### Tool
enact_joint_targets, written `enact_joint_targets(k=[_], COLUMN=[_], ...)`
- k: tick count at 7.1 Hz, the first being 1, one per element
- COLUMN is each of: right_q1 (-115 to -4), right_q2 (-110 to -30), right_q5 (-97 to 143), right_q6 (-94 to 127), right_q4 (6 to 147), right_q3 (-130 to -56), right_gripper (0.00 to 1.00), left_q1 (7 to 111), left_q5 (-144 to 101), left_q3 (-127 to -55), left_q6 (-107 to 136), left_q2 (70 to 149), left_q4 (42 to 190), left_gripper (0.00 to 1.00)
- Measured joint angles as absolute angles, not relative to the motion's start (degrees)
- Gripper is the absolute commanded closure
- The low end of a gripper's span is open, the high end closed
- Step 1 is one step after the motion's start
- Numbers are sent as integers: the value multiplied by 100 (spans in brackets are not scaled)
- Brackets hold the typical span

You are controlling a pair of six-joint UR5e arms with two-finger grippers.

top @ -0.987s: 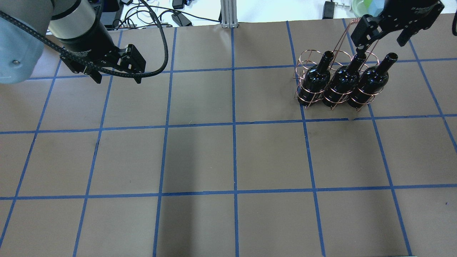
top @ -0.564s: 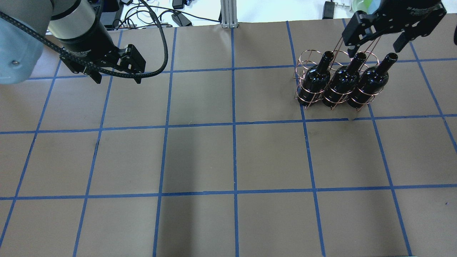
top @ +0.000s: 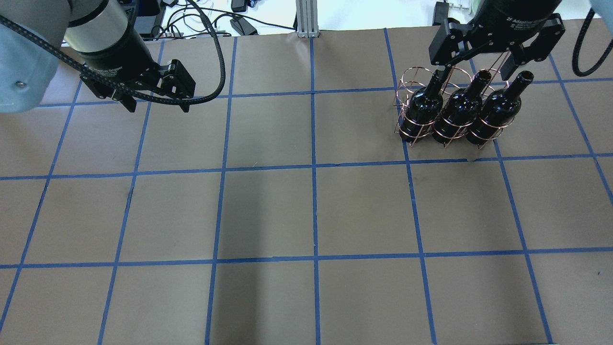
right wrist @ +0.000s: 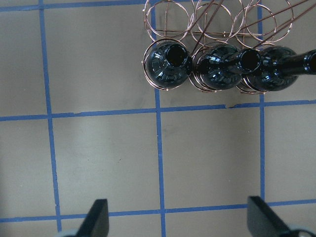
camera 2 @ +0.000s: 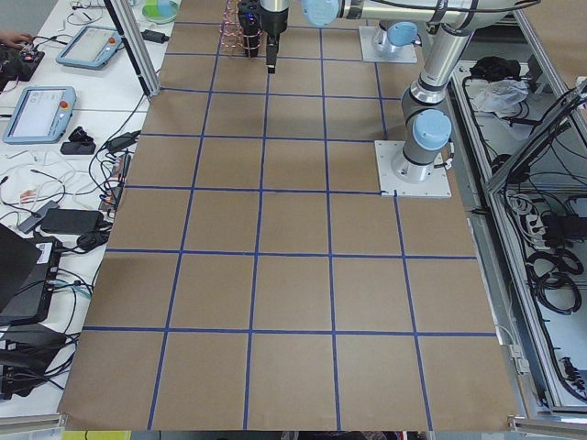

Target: Place wine into wine basket

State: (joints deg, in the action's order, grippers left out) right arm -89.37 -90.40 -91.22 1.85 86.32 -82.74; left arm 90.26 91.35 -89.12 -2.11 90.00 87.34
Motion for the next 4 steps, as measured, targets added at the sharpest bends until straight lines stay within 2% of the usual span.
enact_joint_targets(k=[4], right_q1=[-8939], right_q2=[-9027], right_q5=[-9118], right_q6=[239], right_q4=[8629], right_q3=[-8282], right_gripper=[0], left_q1=[9035], left_q5=[9120], left_q3=[-8894], left_q6=[-211], left_q2=[8924], left_q4=[8737], left_gripper=[0])
